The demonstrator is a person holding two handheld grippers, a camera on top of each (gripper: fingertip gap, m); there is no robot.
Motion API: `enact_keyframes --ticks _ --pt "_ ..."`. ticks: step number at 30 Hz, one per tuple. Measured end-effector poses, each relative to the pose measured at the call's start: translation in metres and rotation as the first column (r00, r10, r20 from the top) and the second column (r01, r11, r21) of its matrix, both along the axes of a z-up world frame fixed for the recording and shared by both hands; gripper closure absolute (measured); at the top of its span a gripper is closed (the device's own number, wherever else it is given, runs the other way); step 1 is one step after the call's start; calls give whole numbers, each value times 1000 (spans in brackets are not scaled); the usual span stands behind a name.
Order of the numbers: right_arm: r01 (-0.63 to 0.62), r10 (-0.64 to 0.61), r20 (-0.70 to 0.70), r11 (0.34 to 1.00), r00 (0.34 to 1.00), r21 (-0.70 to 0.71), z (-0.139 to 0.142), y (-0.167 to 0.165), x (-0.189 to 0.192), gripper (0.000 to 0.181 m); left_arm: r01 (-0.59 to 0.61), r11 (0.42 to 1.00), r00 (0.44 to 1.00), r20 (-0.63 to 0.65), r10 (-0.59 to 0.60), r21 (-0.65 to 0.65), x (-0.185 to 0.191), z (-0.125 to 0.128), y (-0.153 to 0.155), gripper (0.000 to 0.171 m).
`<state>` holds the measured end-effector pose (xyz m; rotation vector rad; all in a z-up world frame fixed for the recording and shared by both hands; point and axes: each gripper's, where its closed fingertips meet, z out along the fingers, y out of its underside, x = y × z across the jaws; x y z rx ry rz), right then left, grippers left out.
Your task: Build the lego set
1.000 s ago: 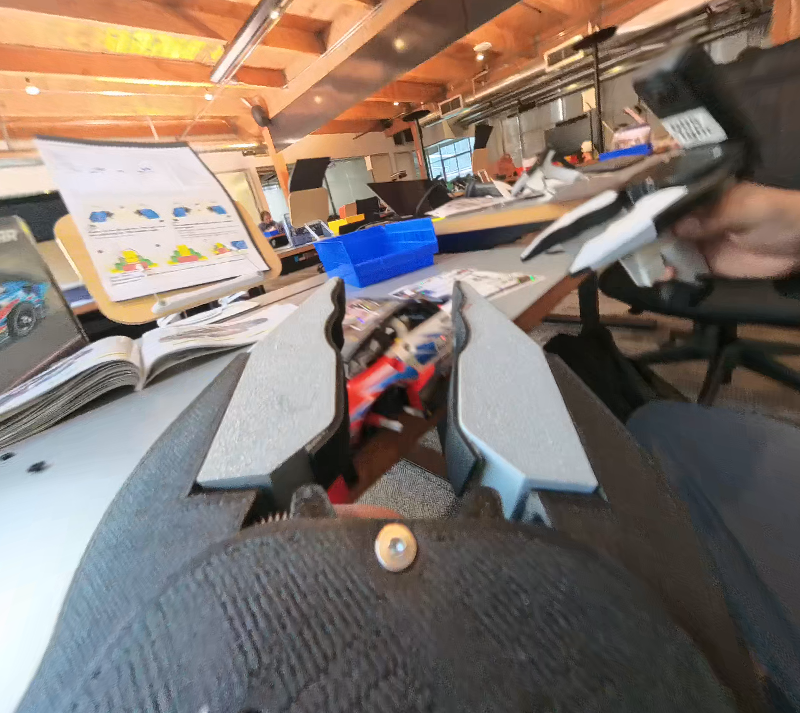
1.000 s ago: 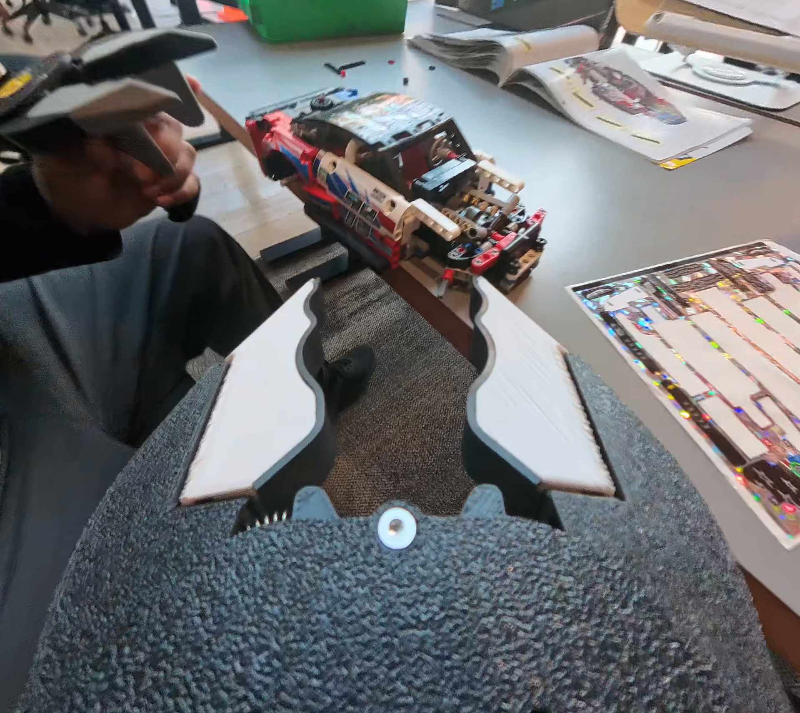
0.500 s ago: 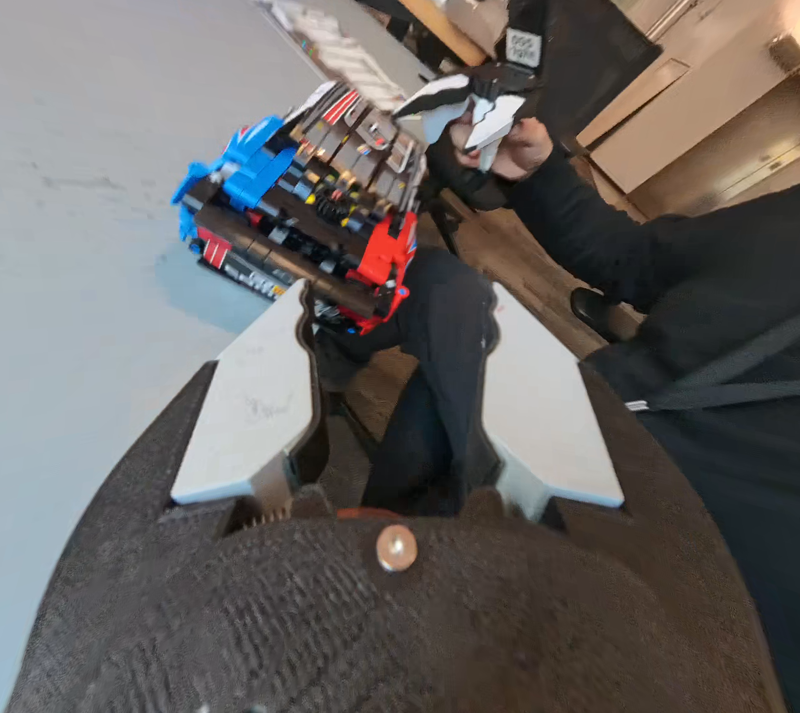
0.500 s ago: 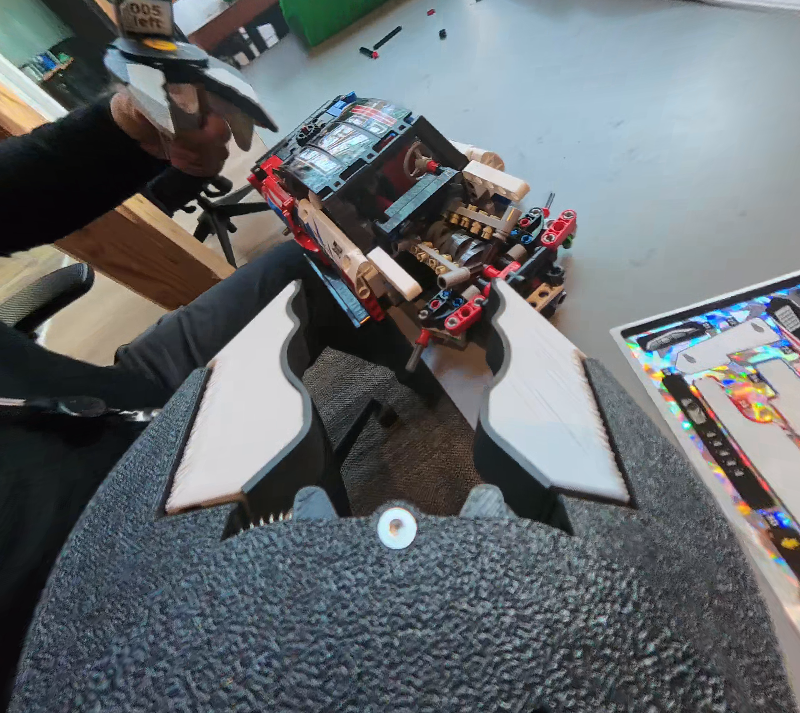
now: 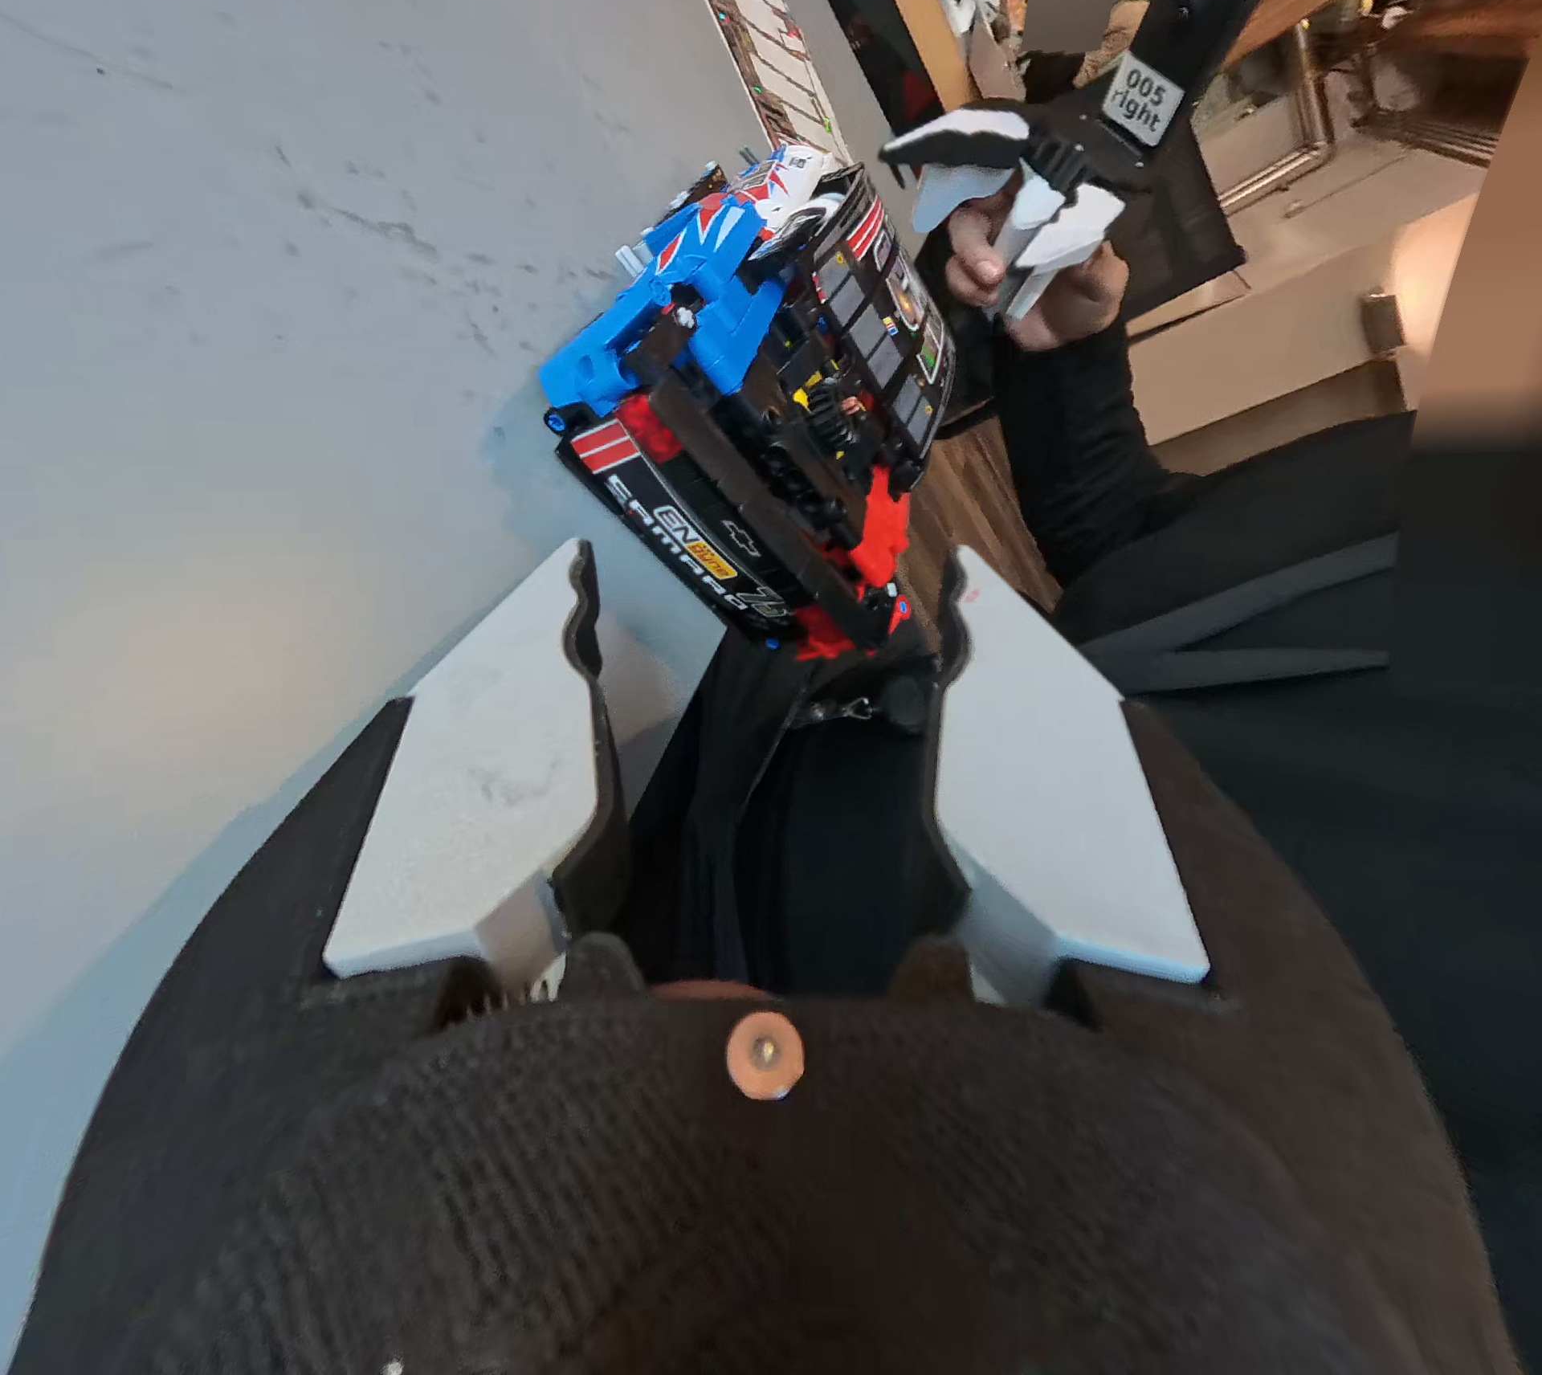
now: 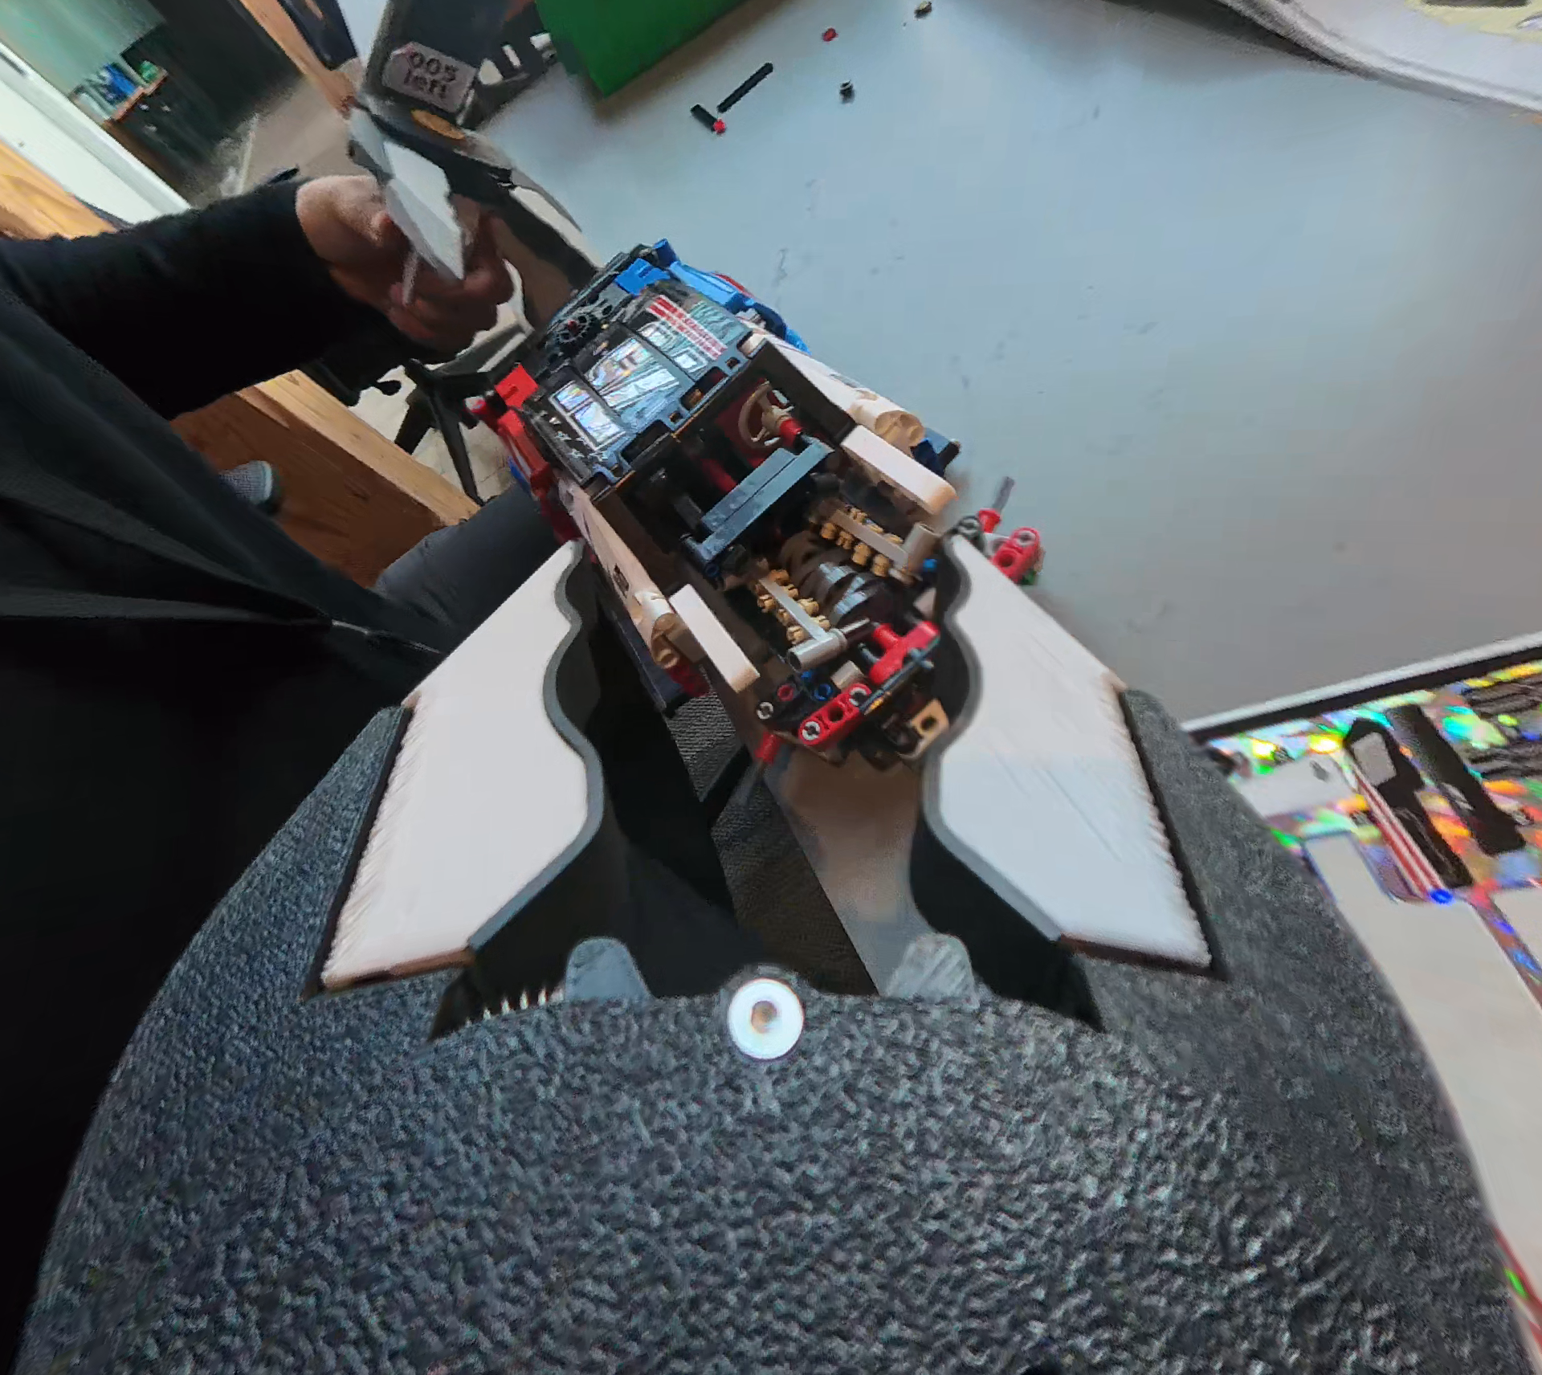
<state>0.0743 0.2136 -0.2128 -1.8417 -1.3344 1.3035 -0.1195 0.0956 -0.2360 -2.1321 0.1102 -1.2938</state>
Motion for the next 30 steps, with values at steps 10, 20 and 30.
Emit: enact_keyframes --ticks 10,20,30 --pt "91 -65 209 989 976 -116 -50 7 -5 92 56 998 997 60 -55 -15 34 -5 -8 88" --pt "-3 15 272 999 962 -46 -46 8 -55 97 -182 982 982 -39 185 53 -12 -6 12 93" --pt "8 2 244 999 970 -39 -39 42 -117 107 -324 943 937 -115 330 73 -76 -9 49 91"
